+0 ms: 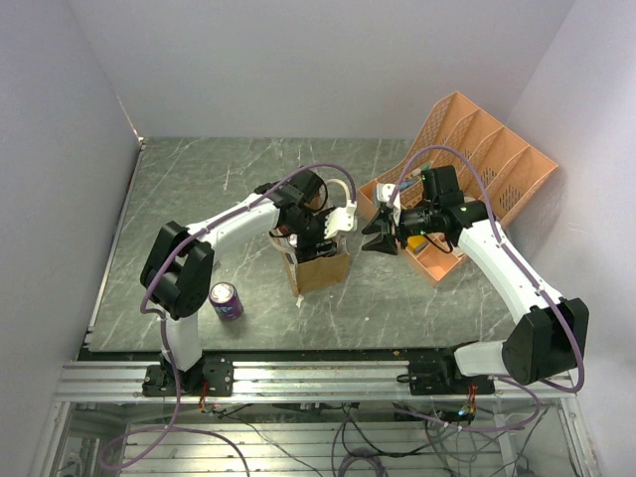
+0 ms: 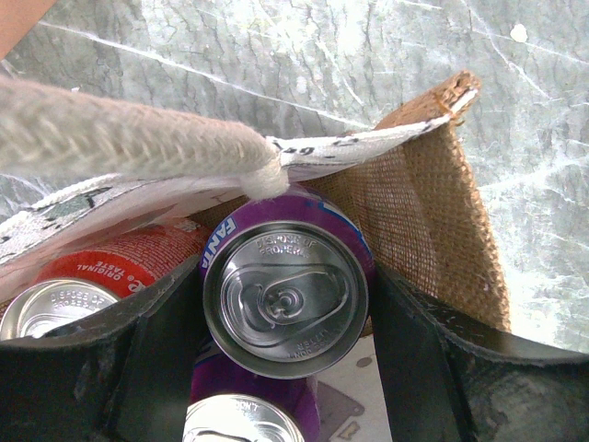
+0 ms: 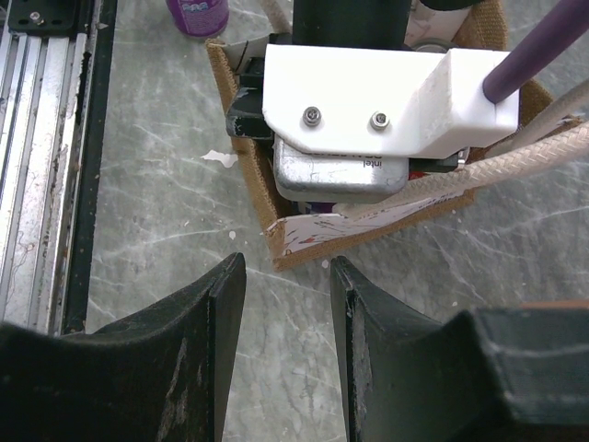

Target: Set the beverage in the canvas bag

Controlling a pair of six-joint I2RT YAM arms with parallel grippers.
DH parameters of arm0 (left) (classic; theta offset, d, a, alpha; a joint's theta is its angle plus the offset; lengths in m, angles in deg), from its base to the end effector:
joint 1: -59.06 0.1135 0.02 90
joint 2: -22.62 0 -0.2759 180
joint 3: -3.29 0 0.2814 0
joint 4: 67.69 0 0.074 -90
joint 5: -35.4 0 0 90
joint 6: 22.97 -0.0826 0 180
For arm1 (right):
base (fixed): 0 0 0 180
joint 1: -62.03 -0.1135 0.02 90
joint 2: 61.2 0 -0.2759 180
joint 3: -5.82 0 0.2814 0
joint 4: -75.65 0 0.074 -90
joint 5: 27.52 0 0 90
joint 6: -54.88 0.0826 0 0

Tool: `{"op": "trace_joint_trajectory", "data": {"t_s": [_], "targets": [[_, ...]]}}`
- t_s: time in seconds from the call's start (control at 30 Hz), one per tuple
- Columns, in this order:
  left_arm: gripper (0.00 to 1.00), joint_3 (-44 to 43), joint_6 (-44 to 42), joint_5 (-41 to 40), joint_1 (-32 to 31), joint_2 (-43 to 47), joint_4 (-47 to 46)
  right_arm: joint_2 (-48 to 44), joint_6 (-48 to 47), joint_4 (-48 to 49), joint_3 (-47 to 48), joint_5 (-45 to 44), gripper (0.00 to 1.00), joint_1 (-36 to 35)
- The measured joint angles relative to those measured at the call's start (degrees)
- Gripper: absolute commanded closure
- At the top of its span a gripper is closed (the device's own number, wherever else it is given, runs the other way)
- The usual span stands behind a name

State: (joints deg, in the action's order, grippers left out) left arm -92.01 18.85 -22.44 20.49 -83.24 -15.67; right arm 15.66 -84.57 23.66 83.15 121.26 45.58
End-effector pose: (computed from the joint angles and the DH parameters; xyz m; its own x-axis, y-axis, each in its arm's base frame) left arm 0.3153 -0.3077 0.1996 0.0734 0.7484 -0.6592 0.9969 -0.0730 0.0281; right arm 0.2786 0.1559 0.2930 0.0112 -0.4073 -0.9132 -0.9977 0.0568 -0.0376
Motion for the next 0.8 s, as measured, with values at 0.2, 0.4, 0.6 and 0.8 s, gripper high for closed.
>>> {"op": "trace_joint_trajectory", "data": {"t_s": [0.2,0.4,0.6,0.8], "targets": [[0.23,0.0,-1.7,-1.0,-0.1,1.9,0.5,0.0,0.2,0.0,0.0,0.1,0.57,0.0],[0.04,-1.2,-2.9,-1.6,-0.1,3.7,1.2,0.0,0.4,0.0,0.0,0.1,0.57,0.0],[0.05,-2.5,-3.2,-1.6,-0.1,5.3,1.1,-0.2,0.8,0.5,0.0,0.2,0.57,0.8],[0.06,-2.5,-3.5,-1.6,-0.1,5.6,1.3,-0.3,1.0,0.8,0.0,0.2,0.56,1.1]]}}
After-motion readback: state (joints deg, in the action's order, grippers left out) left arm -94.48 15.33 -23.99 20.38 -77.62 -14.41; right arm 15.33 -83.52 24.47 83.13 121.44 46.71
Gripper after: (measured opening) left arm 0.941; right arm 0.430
